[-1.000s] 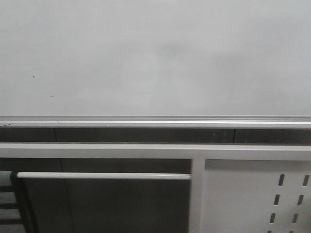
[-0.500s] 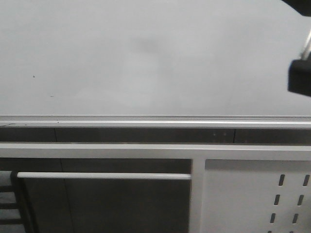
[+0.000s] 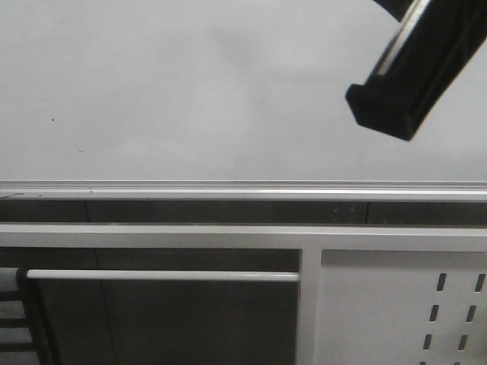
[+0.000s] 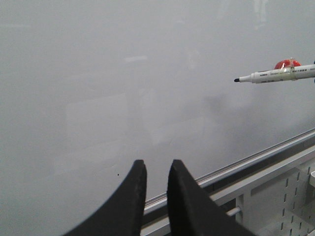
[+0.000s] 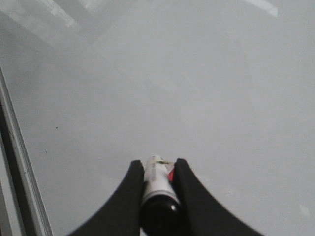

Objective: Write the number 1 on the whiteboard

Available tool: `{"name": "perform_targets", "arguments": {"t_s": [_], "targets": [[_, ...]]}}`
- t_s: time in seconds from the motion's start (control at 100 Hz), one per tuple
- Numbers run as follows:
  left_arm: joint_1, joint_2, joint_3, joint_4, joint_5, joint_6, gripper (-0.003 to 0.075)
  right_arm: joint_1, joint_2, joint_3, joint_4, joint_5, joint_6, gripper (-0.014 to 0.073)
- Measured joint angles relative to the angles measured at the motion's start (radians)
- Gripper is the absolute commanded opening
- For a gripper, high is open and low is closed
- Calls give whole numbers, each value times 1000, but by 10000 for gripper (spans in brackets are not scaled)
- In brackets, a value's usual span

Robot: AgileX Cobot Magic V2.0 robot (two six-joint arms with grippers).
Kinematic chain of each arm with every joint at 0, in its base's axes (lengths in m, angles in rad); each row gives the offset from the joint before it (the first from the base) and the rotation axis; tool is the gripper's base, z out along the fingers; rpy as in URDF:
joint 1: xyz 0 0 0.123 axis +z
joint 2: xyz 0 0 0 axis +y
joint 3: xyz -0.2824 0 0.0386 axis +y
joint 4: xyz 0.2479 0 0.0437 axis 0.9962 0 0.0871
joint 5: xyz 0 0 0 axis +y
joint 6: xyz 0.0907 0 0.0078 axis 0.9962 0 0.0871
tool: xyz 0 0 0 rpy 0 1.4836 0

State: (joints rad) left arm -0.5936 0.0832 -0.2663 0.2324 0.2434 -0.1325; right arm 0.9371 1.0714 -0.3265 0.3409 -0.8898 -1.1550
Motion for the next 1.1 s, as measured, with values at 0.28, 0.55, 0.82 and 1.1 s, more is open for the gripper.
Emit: {"name": "perform_targets", "arguments": {"t_s": [0.28,0.55,0.82,1.1], "targets": [[0,0,0,2,-2,0,86,0,40,-4,59,-2,0,-50],[0,0,0,4,-3,0,86,0,50,-4,117,-9,0,-50],[0,0,0,4,-6,0,86,0,55,-5,164,-9,0,-50],[0,0,0,4,-6,0,86,0,108,-5,173,-28,0,-51]]}}
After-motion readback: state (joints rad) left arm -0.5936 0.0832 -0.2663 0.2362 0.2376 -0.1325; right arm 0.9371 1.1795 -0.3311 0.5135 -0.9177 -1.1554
